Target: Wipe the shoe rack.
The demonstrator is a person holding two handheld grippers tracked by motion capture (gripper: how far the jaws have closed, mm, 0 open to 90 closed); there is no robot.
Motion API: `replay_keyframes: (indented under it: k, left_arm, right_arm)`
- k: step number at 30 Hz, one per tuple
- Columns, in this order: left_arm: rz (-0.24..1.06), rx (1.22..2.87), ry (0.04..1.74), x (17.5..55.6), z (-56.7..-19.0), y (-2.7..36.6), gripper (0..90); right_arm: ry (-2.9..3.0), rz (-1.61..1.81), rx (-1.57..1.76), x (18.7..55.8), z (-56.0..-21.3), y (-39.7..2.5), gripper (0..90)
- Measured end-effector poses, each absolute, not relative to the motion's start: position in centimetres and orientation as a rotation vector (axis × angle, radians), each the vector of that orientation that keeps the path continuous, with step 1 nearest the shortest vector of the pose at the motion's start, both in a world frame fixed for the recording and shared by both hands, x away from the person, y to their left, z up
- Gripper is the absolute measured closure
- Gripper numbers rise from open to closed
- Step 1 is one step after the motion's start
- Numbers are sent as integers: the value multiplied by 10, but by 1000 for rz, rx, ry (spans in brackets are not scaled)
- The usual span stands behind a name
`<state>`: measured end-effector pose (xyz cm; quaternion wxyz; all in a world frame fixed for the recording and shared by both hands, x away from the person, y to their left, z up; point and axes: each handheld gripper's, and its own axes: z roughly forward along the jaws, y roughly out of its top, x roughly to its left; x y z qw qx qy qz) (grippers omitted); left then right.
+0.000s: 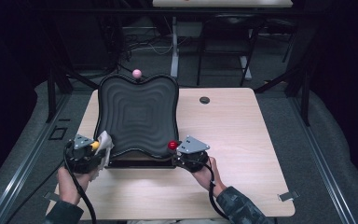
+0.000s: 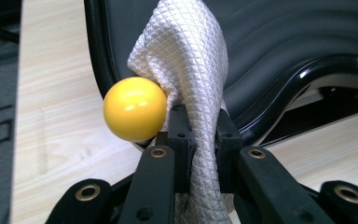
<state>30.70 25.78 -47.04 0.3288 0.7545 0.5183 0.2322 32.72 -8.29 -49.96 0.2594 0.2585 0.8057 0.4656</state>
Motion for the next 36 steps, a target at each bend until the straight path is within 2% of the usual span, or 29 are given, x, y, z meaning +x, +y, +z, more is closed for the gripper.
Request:
replay_keyframes:
  k: [13, 36]
  left_arm:
    - [534, 1944, 1329, 306, -469, 249, 808]
    - [512, 1959, 1231, 326, -473, 205, 801]
  right_arm:
    - [2183, 1264, 700, 327, -500, -83, 602]
    - [2192, 1274, 704, 328, -499, -84, 601]
